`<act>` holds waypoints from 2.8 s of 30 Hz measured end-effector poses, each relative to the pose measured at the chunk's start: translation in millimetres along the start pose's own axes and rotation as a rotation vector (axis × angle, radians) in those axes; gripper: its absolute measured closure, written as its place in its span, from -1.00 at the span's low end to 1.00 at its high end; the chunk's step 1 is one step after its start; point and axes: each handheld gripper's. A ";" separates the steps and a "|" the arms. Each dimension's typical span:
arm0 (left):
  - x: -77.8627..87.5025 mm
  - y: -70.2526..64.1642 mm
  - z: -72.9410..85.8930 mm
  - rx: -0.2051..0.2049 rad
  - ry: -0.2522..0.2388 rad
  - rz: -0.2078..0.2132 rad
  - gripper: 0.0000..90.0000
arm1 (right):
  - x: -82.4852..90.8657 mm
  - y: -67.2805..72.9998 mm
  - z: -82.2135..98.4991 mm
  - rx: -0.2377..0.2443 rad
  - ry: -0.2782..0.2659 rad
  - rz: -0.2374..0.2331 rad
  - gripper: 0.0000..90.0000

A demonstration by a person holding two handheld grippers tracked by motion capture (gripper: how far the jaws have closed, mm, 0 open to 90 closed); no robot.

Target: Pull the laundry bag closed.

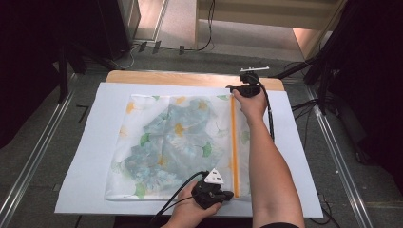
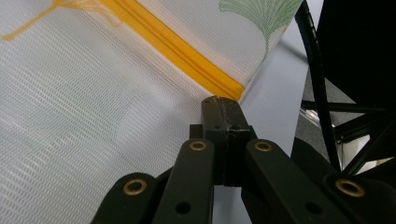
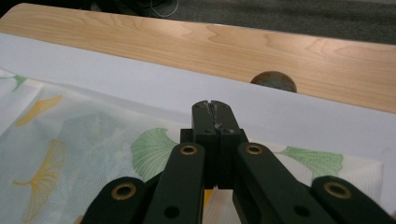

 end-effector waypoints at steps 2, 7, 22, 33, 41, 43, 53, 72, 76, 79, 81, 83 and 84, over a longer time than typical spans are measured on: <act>0.0 0.2 -0.1 0.001 0.001 0.000 1.00 | -0.7 -0.4 -2.0 -0.005 -0.008 0.000 1.00; 0.1 0.5 -0.3 0.001 0.004 0.003 1.00 | -1.8 -2.3 -2.9 -0.018 0.000 -0.007 1.00; 0.1 -0.5 0.1 -0.008 -0.002 -0.004 1.00 | 23.1 -0.6 22.8 0.014 -0.049 -0.146 0.04; 5.0 -1.3 2.4 -0.032 -0.035 0.034 0.54 | 45.0 3.0 67.9 0.068 -0.043 -0.158 -0.54; 16.9 -0.9 5.9 -0.046 -0.120 0.025 -0.16 | 59.2 -5.3 103.0 0.036 -0.058 -0.170 -0.71; 18.0 -2.5 6.1 -0.056 -0.123 0.004 -0.34 | 62.9 -4.8 111.3 0.055 -0.060 -0.161 -0.71; 48.7 15.9 10.8 -0.031 -0.184 -0.122 -0.58 | 80.7 3.9 152.3 0.092 -0.062 -0.161 -0.71; 152.4 79.9 39.3 0.031 -0.291 -0.349 -0.63 | 131.2 5.0 218.1 0.096 -0.086 -0.168 -0.71; 170.5 89.5 47.3 0.059 -0.312 -0.375 -0.63 | 148.6 9.0 229.3 0.111 -0.092 -0.168 -0.71; 185.7 95.7 55.2 0.074 -0.324 -0.399 -0.64 | 159.3 10.8 236.8 0.121 -0.095 -0.178 -0.71; 196.2 100.5 61.2 0.092 -0.341 -0.408 -0.65 | 166.4 11.8 241.8 0.118 -0.097 -0.177 -0.71; 206.2 104.2 67.6 0.107 -0.358 -0.414 -0.66 | 173.0 12.3 245.6 0.120 -0.103 -0.177 -0.71; 210.4 104.9 70.8 0.113 -0.362 -0.420 -0.66 | 176.7 12.1 246.8 0.118 -0.109 -0.174 -0.71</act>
Point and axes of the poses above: each handheld gripper's, and its own axes: x roughly backward along the jaws, z roughly out of its underside, y roughly to its left, and after that the axes turned 1 degree about z, right-handed
